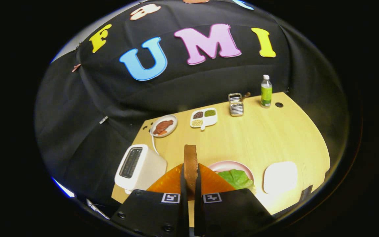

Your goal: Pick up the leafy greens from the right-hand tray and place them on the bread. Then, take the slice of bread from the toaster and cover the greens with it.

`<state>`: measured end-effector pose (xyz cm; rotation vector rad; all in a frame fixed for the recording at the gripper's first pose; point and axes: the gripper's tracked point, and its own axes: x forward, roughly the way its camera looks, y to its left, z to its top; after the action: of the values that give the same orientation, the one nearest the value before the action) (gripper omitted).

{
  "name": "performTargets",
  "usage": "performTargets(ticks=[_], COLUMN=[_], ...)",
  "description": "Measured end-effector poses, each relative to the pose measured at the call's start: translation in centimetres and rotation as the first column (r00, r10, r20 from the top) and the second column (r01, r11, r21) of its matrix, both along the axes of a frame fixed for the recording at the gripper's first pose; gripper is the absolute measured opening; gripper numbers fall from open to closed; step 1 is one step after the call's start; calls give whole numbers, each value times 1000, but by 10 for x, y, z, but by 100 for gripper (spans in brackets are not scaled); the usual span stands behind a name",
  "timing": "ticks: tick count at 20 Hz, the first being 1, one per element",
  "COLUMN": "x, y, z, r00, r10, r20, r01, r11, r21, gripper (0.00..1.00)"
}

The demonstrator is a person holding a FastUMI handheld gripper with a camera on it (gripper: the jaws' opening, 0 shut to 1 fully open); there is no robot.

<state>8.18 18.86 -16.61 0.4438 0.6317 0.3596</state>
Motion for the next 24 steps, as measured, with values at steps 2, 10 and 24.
performTargets(ticks=[2,10,24], x=[0,21,33], y=[-6,0,-30], z=[-25,-101,-197], r00=[998,980,962], r10=[-25,-92,-98], r20=[-50,-176,-254], r01=[26,124,119], r11=[999,976,990], r21=[19,182,70], gripper=[11,11,19])
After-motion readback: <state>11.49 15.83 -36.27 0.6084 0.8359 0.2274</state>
